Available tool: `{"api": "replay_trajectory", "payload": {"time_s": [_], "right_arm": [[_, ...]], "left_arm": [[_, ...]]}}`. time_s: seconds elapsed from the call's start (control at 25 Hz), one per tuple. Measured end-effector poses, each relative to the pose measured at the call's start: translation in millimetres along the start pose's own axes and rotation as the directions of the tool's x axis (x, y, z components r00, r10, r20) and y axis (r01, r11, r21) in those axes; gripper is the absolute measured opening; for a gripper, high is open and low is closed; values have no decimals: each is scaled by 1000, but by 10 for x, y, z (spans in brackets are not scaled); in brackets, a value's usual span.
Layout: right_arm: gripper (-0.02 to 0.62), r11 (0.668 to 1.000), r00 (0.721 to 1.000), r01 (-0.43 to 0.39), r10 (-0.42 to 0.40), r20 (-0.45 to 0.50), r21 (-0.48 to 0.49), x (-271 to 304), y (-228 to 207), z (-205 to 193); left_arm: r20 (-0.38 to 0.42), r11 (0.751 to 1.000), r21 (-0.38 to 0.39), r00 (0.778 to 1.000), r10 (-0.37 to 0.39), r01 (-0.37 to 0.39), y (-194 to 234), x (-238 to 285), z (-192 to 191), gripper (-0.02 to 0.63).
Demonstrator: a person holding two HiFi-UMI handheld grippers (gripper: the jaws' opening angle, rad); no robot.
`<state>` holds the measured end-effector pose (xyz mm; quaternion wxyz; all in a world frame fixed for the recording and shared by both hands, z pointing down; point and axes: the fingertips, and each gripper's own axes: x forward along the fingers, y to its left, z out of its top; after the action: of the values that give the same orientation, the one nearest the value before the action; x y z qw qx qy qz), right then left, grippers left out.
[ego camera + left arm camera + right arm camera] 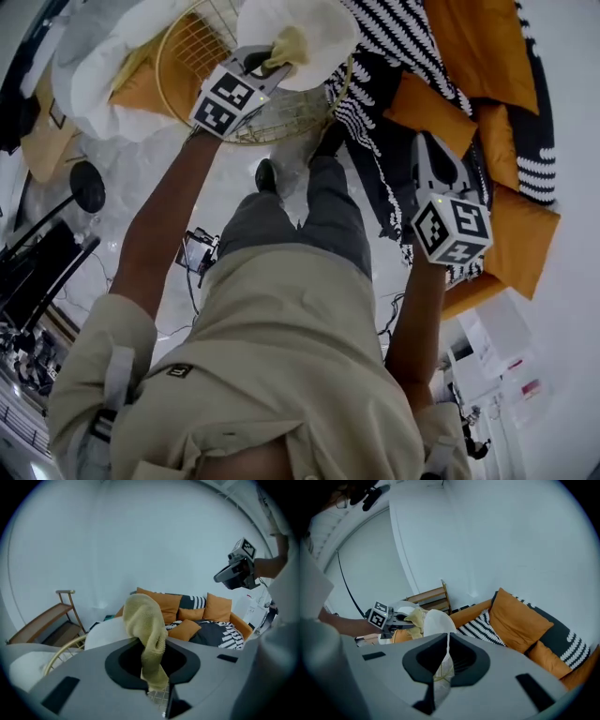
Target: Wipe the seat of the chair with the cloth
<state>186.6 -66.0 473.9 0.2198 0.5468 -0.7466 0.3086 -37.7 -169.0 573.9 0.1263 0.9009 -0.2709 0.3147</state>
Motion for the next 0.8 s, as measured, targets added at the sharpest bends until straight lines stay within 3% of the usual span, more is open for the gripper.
{"api": "replay_trajectory", "payload": {"time_s": [0.32, 0.6, 0.8], "right_arm": [[28, 999, 991, -10, 15, 134, -39, -423, 296, 538], [28, 995, 966, -38, 59, 250, -89, -940, 698, 978], [26, 988, 935, -57, 102, 338, -140, -1340, 984, 1220]], "left_arm": [[197, 998, 1, 978, 62, -63, -239, -1309, 666, 75], [364, 993, 16, 926, 103, -117, -493, -2348, 1187, 77], [440, 985, 54, 890, 122, -162, -658, -3007, 1418, 77]]}}
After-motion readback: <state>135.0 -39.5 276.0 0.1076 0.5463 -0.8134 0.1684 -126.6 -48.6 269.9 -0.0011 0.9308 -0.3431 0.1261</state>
